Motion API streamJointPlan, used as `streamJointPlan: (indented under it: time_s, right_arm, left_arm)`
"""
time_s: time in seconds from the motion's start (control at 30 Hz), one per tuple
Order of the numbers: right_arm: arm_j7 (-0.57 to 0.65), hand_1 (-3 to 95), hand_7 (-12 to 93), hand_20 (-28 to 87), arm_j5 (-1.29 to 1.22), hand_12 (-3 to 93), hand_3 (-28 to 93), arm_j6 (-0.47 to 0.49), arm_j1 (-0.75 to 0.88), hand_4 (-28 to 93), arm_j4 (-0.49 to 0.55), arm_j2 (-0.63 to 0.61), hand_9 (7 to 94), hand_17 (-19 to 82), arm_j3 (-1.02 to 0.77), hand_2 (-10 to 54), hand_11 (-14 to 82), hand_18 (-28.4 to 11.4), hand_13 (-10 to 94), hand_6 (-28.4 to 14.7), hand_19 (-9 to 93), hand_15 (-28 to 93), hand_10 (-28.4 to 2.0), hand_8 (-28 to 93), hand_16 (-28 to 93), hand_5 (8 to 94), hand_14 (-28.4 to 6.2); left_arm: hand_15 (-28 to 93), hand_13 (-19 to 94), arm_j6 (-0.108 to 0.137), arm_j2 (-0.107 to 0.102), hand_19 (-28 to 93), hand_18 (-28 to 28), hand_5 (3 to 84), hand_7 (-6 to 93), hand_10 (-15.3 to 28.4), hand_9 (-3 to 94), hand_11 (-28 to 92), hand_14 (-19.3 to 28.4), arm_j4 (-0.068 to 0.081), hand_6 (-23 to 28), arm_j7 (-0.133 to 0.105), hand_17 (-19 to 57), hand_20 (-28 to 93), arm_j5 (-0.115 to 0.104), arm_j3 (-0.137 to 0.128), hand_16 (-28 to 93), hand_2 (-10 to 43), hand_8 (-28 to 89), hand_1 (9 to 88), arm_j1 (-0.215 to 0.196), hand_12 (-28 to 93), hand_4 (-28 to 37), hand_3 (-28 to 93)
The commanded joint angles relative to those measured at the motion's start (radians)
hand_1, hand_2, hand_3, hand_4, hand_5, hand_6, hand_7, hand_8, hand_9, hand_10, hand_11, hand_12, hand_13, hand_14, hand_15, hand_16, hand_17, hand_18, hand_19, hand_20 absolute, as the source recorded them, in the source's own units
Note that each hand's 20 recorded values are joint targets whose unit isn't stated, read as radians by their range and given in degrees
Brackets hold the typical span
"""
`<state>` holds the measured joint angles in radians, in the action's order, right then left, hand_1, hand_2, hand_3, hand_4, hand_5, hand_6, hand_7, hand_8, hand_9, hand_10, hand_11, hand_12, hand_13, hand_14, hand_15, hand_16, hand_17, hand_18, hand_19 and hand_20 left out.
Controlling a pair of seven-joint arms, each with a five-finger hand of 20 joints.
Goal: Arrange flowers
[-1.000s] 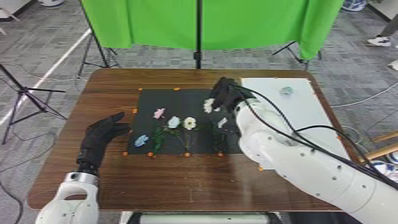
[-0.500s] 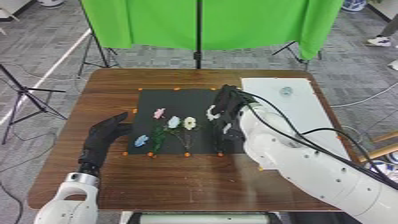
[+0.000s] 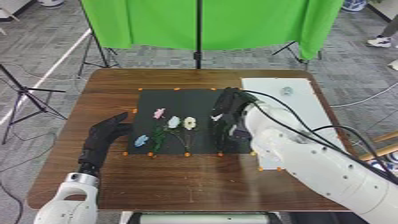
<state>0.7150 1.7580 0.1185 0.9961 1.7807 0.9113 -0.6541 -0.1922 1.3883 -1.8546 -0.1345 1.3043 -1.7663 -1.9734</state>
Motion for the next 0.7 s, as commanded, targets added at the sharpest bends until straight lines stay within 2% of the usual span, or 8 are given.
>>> streamJointPlan:
  time_s: [0.03, 0.3, 0.5, 0.7]
  right_arm:
    - [0.021, 34.5, 12, 56, -0.044, 11.3, 60, 0.079, -0.016, -16, 0.013, -0.003, 63.6, 62, -0.022, -9.5, 7.6, -17.6, 92, 3.2, 93, 61, -18.5, -10, 28, 55.5, -2.9]
    - [0.029, 30.0, 9, 50, -0.032, 9.6, 57, 0.064, -0.028, -12, 0.012, -0.006, 64.8, 62, -0.024, -9.5, 7.9, -17.4, 93, 1.8, 93, 57, -20.2, -10, 29, 43.0, -3.5]
    - [0.055, 27.1, 7, 49, -0.041, 9.8, 58, 0.111, -0.03, -11, 0.011, -0.005, 68.3, 63, -0.028, -9.5, 8.5, -17.4, 94, -0.6, 93, 56, -20.1, -8, 28, 40.9, -3.9]
    - [0.078, 24.7, 5, 48, -0.09, 10.2, 57, 0.152, -0.025, -11, 0.01, 0.001, 70.9, 63, -0.041, -6.4, 8.9, -17.6, 94, -2.5, 93, 56, -20.3, -7, 28, 40.3, -4.4]
  left_arm:
    - [25, 42, -0.019, 0.009, 25, 17.6, 47.4, 5.3, 17.4, 50.0, 21, 21.7, 0.018, 9.1, 0.011, 8.0, 15, 0.018, -0.01, -4, 7.5, -5, 28.0, -0.013, 11, -22.4, 59]
    - [25, 42, -0.017, 0.004, 25, 17.6, 47.3, 5.2, 17.4, 49.8, 21, 21.9, 0.017, 9.1, 0.015, 7.9, 15, 0.016, -0.008, -4, 7.5, -5, 28.1, -0.014, 11, -22.4, 59]
    - [25, 42, -0.013, 0.003, 24, 17.6, 47.4, 5.3, 17.3, 49.9, 21, 21.8, 0.014, 9.1, 0.018, 7.9, 16, 0.013, -0.007, -4, 7.9, -5, 28.4, -0.016, 11, -22.5, 58]
    - [26, 42, -0.009, 0.003, 25, 17.5, 47.5, 5.3, 17.6, 50.0, 21, 21.9, 0.011, 9.1, 0.024, 7.9, 16, 0.011, -0.008, -4, 8.3, -5, 28.5, -0.019, 11, -22.8, 58]
